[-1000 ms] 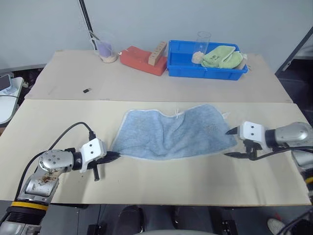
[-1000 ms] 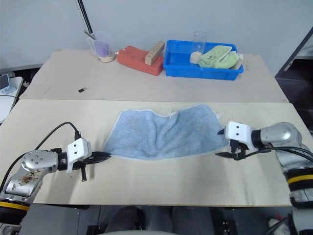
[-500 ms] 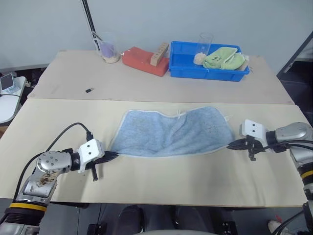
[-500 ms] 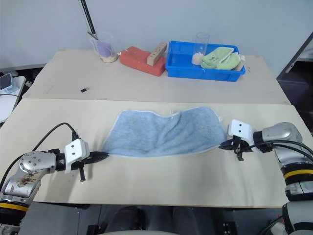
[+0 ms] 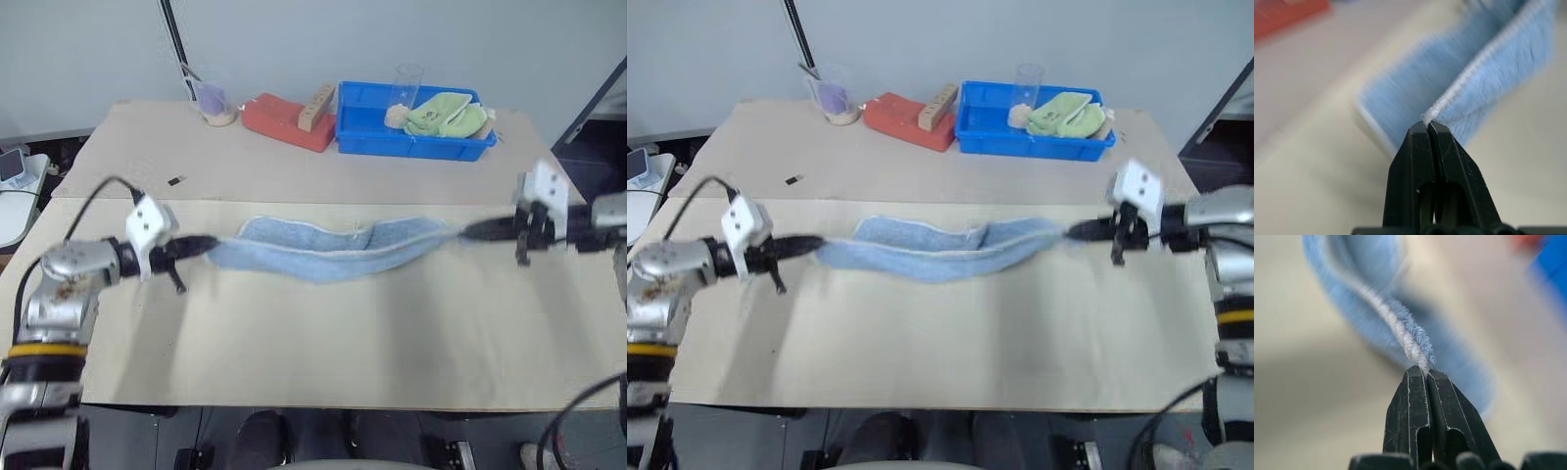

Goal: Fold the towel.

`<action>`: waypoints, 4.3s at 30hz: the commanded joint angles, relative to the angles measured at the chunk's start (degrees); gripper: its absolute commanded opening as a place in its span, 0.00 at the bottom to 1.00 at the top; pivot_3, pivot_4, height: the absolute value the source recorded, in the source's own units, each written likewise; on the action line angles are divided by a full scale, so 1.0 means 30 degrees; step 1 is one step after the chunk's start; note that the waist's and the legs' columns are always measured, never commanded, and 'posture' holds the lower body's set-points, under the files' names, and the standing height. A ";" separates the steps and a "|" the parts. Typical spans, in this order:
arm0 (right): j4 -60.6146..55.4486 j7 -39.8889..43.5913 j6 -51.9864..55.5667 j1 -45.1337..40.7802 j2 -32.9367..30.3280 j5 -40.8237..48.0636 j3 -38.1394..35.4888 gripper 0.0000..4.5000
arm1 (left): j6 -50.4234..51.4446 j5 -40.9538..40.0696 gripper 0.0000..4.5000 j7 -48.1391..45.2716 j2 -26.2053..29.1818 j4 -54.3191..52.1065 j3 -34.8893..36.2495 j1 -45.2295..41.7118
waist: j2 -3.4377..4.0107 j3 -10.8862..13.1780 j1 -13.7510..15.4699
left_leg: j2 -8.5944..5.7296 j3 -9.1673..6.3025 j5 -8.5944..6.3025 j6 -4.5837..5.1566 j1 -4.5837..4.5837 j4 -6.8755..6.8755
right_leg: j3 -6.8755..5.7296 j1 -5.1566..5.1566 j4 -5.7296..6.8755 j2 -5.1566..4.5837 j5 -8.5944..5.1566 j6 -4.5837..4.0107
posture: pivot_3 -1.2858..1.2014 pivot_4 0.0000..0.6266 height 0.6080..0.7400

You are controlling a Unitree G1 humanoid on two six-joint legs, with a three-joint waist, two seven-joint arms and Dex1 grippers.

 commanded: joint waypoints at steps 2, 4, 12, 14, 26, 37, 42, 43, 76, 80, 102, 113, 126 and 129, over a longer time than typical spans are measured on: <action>0.2643 -0.0661 -0.1518 -0.3835 -0.0181 -0.0367 -0.0839 0.01 | -0.0507 0.0854 0.00 0.0050 0.0845 0.2596 0.0236 -0.5142 | 0.0006 0.0003 0.0024 | -0.0011 -0.0004 0.0008 -0.0013 -0.0076 -0.0007 | -0.0047 -0.0071 -0.0010 -0.0003 0.0009 -0.0014 | 0.52 0.24 0.82; 0.3008 -0.0188 -0.1749 -0.4779 -0.0509 -0.0389 -0.0784 0.01 | -0.1027 0.1332 0.00 -0.0410 0.1281 0.3502 0.0017 -0.6572 | 0.0013 -0.0001 0.0027 | -0.0009 0.0007 0.0018 -0.0031 -0.0101 -0.0035 | -0.0087 -0.0118 -0.0007 -0.0009 0.0006 -0.0018 | 0.52 0.24 0.82; -0.0178 0.1144 -0.1565 -0.2254 -0.1920 0.0482 -0.1502 0.01 | -0.1660 0.2024 0.00 -0.2897 0.3270 0.2435 -0.0405 -0.4596 | 0.0049 -0.0020 -0.0015 | 0.0022 0.0077 0.0074 -0.0130 -0.0300 -0.0125 | -0.0198 -0.0347 0.0011 -0.0104 0.0003 -0.0014 | 0.52 0.24 0.82; -0.2222 0.1197 -0.1942 0.0313 -0.2368 0.0546 -0.1886 0.01 | -0.1502 0.1902 0.00 -0.3484 0.3767 0.0768 -0.0290 -0.2189 | 0.0050 -0.0022 -0.0011 | 0.0045 0.0071 0.0067 -0.0119 -0.0328 -0.0115 | -0.0215 -0.0352 0.0007 -0.0120 0.0002 -0.0012 | 0.52 0.24 0.82; -1.1297 0.1001 -0.0576 1.4988 -0.3649 0.1442 -0.4180 0.01 | 0.0760 0.0440 0.00 -0.4497 0.5536 -0.7354 0.2384 1.2754 | 0.0068 -0.0010 0.0283 | 0.0058 0.0004 -0.0008 0.0055 -0.0181 0.0073 | -0.0234 -0.0225 0.0010 -0.0193 -0.0027 0.0060 | 0.52 0.24 0.82; -0.8675 0.0691 0.4159 0.9812 -0.3441 0.2550 -0.1965 0.01 | 0.2062 0.0459 0.00 -0.4612 0.4520 -0.1740 0.0059 0.5486 | 0.0048 0.0020 0.0288 | 0.0032 0.0083 0.0074 0.0080 0.0133 0.0008 | -0.0231 0.0009 0.0034 -0.0132 0.0050 -0.0039 | 0.52 0.24 0.82; -0.6118 0.0457 0.5246 0.6068 -0.2438 0.1716 0.0204 0.01 | 0.1600 0.1408 0.00 -0.4565 0.2975 0.2132 -0.1573 0.1407 | 0.0042 0.0016 0.0262 | 0.0005 0.0195 0.0076 0.0078 -0.0027 -0.0009 | -0.0245 -0.0120 0.0010 -0.0123 0.0082 -0.0106 | 0.52 0.24 0.82; -0.5704 0.0515 0.5285 0.5625 -0.2303 0.1563 0.0469 0.01 | 0.1448 0.1587 0.00 -0.4572 0.2784 0.2689 -0.1742 0.0960 | 0.0042 0.0015 0.0261 | 0.0001 0.0206 0.0077 0.0076 -0.0091 0.0002 | -0.0244 -0.0194 0.0011 -0.0124 0.0090 -0.0106 | 0.52 0.24 0.82; -0.9389 -0.9182 0.7640 1.0381 0.2982 0.1374 -0.5019 1.00 | 0.1652 -0.1746 0.99 -0.4356 -0.0628 -0.4352 -0.1011 0.1267 | 0.0042 -0.0024 0.0068 | 0.0049 0.0051 0.0091 0.0053 -0.0365 0.0107 | -0.0253 -0.0320 0.0047 -0.0171 0.0167 -0.0003 | 0.52 0.24 0.82; -0.9697 -1.1647 0.8522 1.0931 0.4842 0.1492 -0.5268 1.00 | 0.3521 -0.3979 0.99 -0.4204 -0.1173 -0.9460 -0.1426 0.3190 | 0.0039 -0.0023 0.0016 | 0.0023 -0.0012 0.0080 0.0072 -0.0352 0.0184 | -0.0197 -0.0307 0.0039 -0.0163 0.0184 0.0018 | 0.52 0.24 0.82; -0.8061 -1.2020 0.9992 1.0768 0.5286 0.1637 -0.4170 0.01 | 0.2830 -0.6574 1.00 -0.4936 -0.1885 -1.1960 -0.0980 0.5196 | 0.0038 -0.0025 0.0046 | 0.0001 -0.0043 0.0090 0.0072 -0.0331 0.0196 | -0.0195 -0.0281 0.0010 -0.0109 0.0211 -0.0007 | 0.52 0.24 0.82; -0.7038 -0.8104 0.6575 1.1008 -0.0626 0.1060 -0.4733 0.01 | 0.2575 -0.6590 1.00 -0.4806 -0.2255 -1.1599 -0.1325 0.4213 | 0.0039 -0.0024 0.0027 | -0.0021 -0.0042 0.0086 0.0082 -0.0345 0.0195 | -0.0183 -0.0277 -0.0026 -0.0125 0.0213 0.0001 | 0.52 0.24 0.82; -1.4757 -1.0053 1.2814 0.7024 0.2983 0.3545 -0.0352 0.01 | 0.4522 -0.7389 1.00 -0.3650 -0.1027 -1.2832 -0.0392 0.4019 | 0.0033 -0.0022 -0.0101 | 0.0032 -0.0131 0.0085 0.0081 -0.0358 0.0185 | -0.0201 -0.0294 -0.0016 -0.0074 0.0211 -0.0002 | 0.52 0.24 0.82; -1.4870 -1.0785 1.3425 0.6852 0.4305 0.3524 0.0779 0.01 | 0.5200 -0.7519 1.00 -0.3104 -0.0621 -1.3405 -0.0211 0.4441 | 0.0030 -0.0021 0.0088 | 0.0007 -0.0109 0.0085 0.0082 -0.0368 0.0199 | -0.0192 -0.0294 -0.0029 -0.0132 0.0211 0.0001 | 0.52 0.24 0.82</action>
